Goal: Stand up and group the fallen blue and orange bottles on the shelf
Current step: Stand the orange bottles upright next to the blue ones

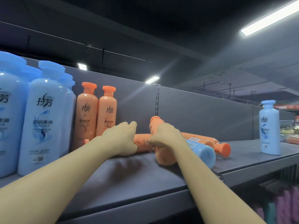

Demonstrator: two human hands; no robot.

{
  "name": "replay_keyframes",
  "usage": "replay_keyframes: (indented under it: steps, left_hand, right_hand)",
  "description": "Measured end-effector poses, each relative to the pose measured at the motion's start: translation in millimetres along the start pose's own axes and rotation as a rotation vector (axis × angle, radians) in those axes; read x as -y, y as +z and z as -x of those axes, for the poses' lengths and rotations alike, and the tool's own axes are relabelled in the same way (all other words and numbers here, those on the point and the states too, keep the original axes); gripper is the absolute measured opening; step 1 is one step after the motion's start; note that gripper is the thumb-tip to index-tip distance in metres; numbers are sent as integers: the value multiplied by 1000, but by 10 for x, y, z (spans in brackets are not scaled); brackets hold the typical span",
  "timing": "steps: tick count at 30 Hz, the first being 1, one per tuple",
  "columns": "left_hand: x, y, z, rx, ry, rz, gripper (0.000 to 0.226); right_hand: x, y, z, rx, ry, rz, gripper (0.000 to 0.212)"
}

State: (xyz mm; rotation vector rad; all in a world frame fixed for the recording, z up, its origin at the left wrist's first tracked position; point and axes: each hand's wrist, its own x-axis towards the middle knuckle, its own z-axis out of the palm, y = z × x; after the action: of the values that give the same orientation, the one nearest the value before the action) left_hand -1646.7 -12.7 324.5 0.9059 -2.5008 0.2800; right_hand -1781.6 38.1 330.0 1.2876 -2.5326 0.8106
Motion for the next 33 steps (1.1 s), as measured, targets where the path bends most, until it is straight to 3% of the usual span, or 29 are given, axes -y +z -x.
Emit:
replay_keyframes:
  steps: [10, 17, 25, 30, 31, 33]
  left_hand:
    - [53, 22, -3, 21, -27, 14, 56]
    - [68, 9, -3, 25, -55, -1, 55]
    - [133, 41, -14, 16, -96, -43, 49]
    - [154, 52, 0, 19, -116, -44, 49]
    - [159, 51, 3, 18, -118, -40, 49]
    - [166, 41, 12, 15, -122, -26, 48]
  right_hand:
    - [-7, -26, 66, -20, -4, -34, 39]
    - [-62, 4, 86, -63, 7, -133, 59]
    - [-131, -51, 172, -61, 4, -308, 57]
    - [-52, 127, 50, 27, 31, -545, 55]
    - [-48, 195, 0, 114, 14, -573, 57]
    - [-61, 191, 29, 142, 25, -666, 42]
